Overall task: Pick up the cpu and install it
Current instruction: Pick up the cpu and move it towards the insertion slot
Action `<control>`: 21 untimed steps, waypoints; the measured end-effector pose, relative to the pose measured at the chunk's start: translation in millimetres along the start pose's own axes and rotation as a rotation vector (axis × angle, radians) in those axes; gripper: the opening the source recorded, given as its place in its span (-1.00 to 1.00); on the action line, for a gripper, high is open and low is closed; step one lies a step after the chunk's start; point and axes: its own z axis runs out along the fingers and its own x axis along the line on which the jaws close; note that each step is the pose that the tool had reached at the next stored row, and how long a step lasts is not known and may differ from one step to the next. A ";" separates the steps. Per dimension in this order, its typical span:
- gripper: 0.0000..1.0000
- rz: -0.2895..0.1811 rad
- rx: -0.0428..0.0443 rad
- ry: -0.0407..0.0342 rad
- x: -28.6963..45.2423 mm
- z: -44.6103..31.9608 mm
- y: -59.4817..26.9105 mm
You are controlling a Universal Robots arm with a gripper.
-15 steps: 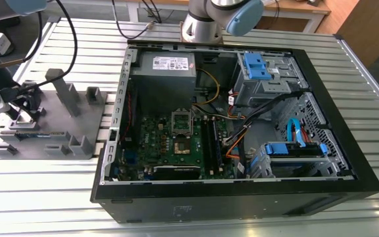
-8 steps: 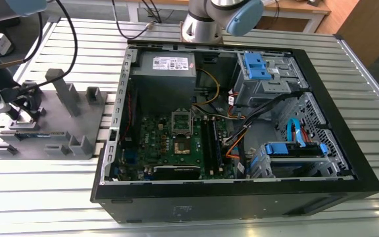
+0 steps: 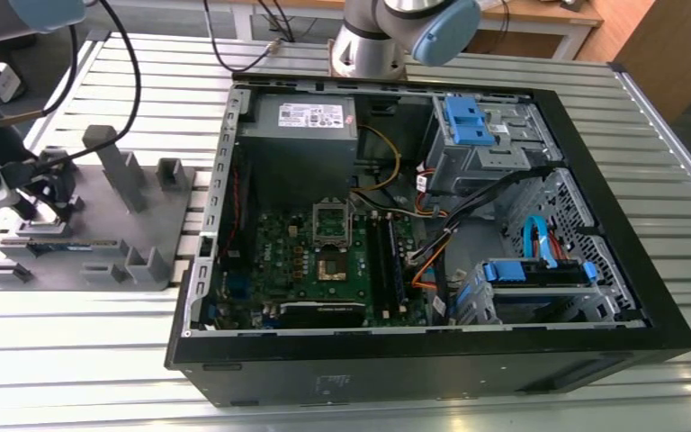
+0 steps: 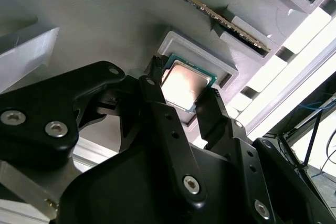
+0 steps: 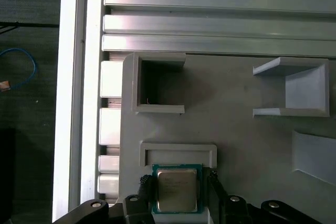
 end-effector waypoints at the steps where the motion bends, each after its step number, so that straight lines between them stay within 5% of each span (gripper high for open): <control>1: 0.06 0.000 0.0001 0.0001 0.1 0.3 0.0; 21: 0.06 0.000 -0.0001 -0.0012 1.4 -0.4 0.0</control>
